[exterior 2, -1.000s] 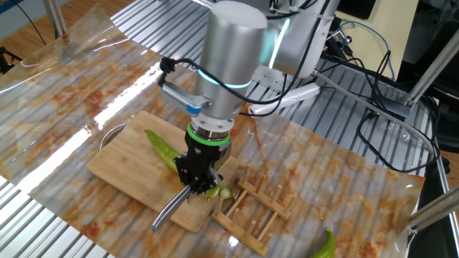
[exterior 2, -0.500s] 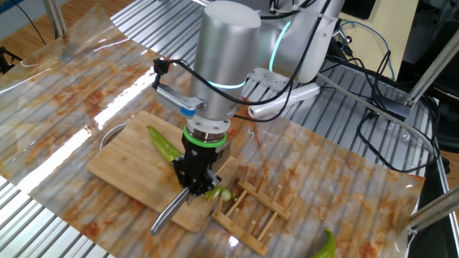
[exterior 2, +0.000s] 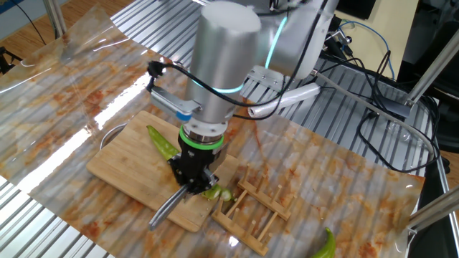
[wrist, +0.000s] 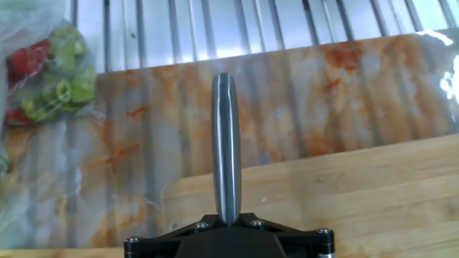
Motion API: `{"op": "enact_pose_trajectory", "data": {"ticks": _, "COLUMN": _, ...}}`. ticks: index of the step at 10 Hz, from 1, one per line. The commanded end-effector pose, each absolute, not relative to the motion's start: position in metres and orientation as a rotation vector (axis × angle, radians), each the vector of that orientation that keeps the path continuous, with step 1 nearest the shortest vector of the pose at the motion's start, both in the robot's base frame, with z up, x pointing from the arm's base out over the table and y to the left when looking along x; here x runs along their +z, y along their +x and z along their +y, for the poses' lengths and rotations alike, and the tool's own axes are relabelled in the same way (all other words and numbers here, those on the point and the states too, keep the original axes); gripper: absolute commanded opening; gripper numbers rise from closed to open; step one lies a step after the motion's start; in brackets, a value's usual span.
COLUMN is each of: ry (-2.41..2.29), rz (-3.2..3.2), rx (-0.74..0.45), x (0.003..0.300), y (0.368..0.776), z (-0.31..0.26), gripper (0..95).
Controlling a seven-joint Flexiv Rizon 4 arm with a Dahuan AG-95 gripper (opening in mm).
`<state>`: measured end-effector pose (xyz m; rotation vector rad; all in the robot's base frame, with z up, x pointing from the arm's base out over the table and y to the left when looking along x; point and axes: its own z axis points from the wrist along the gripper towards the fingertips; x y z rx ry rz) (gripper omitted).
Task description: Chop the chili peppers
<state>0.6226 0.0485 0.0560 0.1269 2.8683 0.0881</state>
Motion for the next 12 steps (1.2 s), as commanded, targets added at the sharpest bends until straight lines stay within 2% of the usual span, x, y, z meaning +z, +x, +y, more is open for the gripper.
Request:
{"op": "enact_pose_trajectory", "data": {"ticks": 1, "ry": 0.144, "rz": 2.867, "rx": 0.055, "x": 0.056, "y": 0.625, "z": 0.046, "gripper": 0.0}}
{"op": "enact_pose_trajectory", "data": {"ticks": 8, "ry": 0.174, "rz": 2.937, "rx": 0.075, "x": 0.08, "y": 0.618, "z": 0.039, "gripper": 0.0}}
{"op": "enact_pose_trajectory", "data": {"ticks": 12, "ry": 0.155, "rz": 2.934, "rx": 0.068, "x": 0.081, "y": 0.618, "z": 0.031, "gripper": 0.0}}
